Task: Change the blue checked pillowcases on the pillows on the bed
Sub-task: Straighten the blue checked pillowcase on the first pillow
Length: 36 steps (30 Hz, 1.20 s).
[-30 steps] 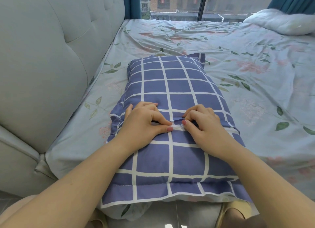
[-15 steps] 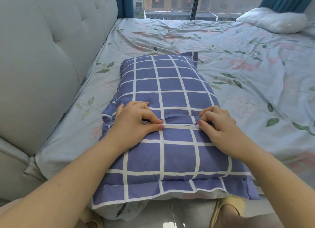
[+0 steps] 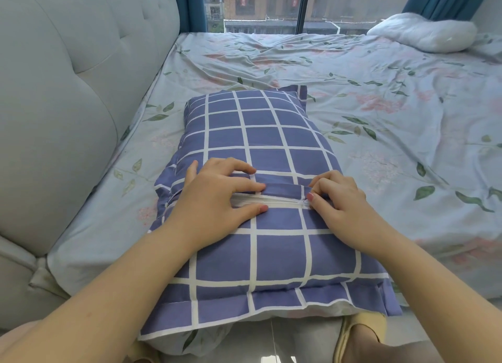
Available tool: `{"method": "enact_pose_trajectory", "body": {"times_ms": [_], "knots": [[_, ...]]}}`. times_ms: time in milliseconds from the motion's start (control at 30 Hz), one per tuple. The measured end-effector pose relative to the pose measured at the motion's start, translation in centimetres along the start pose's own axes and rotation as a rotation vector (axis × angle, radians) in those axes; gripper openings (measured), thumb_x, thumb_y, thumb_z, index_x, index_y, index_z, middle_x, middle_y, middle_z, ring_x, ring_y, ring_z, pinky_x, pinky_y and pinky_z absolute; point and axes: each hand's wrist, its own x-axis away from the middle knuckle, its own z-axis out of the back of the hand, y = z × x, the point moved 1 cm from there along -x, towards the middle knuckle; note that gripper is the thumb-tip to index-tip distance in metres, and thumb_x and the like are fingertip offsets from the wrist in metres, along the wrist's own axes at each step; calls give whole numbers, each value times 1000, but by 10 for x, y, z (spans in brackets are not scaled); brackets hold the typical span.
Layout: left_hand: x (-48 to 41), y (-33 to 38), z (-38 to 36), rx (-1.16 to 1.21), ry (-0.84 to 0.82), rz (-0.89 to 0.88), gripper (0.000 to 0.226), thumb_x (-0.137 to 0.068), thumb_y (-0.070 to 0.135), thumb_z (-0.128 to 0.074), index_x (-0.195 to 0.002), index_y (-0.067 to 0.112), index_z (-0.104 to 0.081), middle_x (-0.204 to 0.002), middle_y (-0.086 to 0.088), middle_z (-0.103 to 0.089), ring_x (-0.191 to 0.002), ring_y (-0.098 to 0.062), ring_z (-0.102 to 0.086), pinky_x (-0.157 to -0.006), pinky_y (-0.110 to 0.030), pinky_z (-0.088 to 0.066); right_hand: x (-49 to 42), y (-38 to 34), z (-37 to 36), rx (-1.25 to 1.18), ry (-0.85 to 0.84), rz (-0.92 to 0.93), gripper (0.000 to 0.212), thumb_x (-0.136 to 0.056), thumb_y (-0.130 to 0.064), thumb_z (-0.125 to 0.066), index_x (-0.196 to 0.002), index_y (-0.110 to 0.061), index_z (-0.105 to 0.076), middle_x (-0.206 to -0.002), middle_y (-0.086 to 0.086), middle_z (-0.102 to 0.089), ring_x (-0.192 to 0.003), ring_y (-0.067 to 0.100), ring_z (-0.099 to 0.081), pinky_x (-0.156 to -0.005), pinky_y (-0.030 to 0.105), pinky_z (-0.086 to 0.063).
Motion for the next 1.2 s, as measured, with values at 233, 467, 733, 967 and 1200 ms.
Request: {"method": "enact_pose_trajectory", "body": {"times_ms": [233,467,733,967,1200], "knots": [[-13,34,-17,-111,-102,-75,45,-79,67,-50,-114,46,-69,-132,22,-55,-131,-9,-39,-117,-62,-10,0,-3,1,-11,10,-5,24,-99,-25,-49,-76,-28,-50,-109,-7,-53,-106,16,-42,-91,33,-27],[-19,40,-28,-127,-161,-34,36,-85,59,-60,-118,46,-67,-132,24,-53,-132,-7,-37,-119,-56,-8,-2,-7,3,-29,-11,-41,29,-100,-28,-48,-73,-34,-44,-111,-5,-53,-108,18,-42,-97,37,-30],[-16,36,-43,-61,18,-80,8,-84,37,-74,-87,31,-77,-108,16,-68,-112,-16,-55,-112,-56,-24,-9,-9,0,-40,-33,-35,18,-100,-27,-49,-87,-20,-59,-110,-4,-54,-107,21,-45,-101,41,-34],[-13,33,-46,-76,48,-141,7,-87,30,-73,-84,25,-76,-110,15,-67,-110,-15,-56,-108,-55,-33,-9,-11,2,-52,-53,-38,19,-100,-27,-49,-87,-20,-61,-111,-4,-54,-109,20,-45,-104,47,-34],[-13,31,-45,-54,44,-126,7,-88,30,-71,-83,26,-74,-110,16,-66,-111,-14,-55,-108,-54,-33,-7,-10,8,-50,-94,-29,18,-100,-27,-49,-83,-26,-56,-114,-7,-53,-112,18,-44,-105,46,-34]]}}
